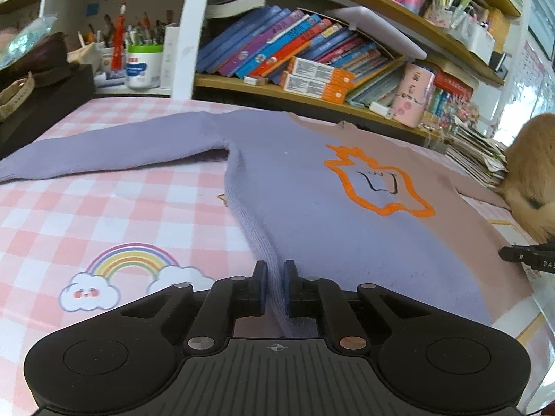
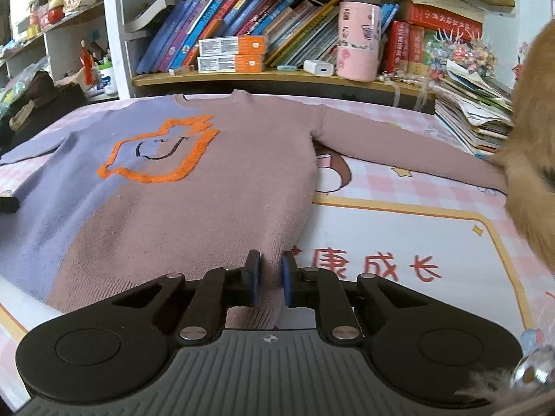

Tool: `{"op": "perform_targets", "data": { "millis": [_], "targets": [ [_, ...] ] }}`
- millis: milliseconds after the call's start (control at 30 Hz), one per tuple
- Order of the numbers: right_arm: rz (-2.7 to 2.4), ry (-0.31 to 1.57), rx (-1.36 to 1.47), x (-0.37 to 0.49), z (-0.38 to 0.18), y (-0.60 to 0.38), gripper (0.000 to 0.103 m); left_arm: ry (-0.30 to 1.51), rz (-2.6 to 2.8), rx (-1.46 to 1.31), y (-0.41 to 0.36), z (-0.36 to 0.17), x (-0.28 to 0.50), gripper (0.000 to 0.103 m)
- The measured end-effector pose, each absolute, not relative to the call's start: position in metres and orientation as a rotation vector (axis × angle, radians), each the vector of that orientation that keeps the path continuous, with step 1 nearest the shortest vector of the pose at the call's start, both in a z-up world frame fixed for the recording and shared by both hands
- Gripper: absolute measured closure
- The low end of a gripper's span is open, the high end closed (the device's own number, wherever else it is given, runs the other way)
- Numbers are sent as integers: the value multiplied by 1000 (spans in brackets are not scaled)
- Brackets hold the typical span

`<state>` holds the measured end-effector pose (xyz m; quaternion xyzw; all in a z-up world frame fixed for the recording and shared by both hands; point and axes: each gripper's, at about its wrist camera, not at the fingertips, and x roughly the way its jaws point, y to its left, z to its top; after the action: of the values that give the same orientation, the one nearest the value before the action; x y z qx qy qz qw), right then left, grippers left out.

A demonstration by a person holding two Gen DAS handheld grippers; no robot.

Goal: Fold clothes

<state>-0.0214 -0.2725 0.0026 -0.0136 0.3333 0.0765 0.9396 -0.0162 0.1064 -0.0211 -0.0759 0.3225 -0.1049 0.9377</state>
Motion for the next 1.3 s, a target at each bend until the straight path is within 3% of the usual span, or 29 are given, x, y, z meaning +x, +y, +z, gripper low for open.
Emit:
{"op": "perform_targets", "data": {
  "millis": [267, 433, 533, 600, 667, 833, 967, 1000, 1033, 1067, 1300],
  "targets": [
    [165, 678, -14, -23, 3, -273, 89, 667, -200, -185, 117, -21, -20, 97],
    [164, 669, -1, -25, 5, -274, 69, 659, -199, -192, 120, -17, -24, 96],
    [159, 667, 6, -25, 8, -276, 64, 650, -165, -237, 129, -14, -28, 78],
    [162, 667, 6, -27, 10, -277, 61, 644, -148, -276, 137, -12, -31, 48],
    [162, 668, 8, -28, 11, -279, 59, 636, -151, -282, 139, -9, -34, 48],
    [161, 688, 25, -31, 6, -280, 60, 650, -186, -266, 127, -13, -33, 52],
    [174, 699, 32, -31, 3, -277, 65, 655, -191, -237, 119, -18, -33, 74],
    [177, 698, 34, -31, 3, -277, 73, 658, -199, -238, 119, -18, -33, 87],
    [183, 697, 34, -31, 3, -275, 83, 659, -204, -243, 119, -19, -33, 94],
    [189, 696, 33, -32, 3, -274, 86, 659, -206, -247, 121, -20, -33, 97],
    [195, 684, -7, -31, 3, -261, 91, 656, -196, -255, 128, -20, -37, 98]
  ]
}}
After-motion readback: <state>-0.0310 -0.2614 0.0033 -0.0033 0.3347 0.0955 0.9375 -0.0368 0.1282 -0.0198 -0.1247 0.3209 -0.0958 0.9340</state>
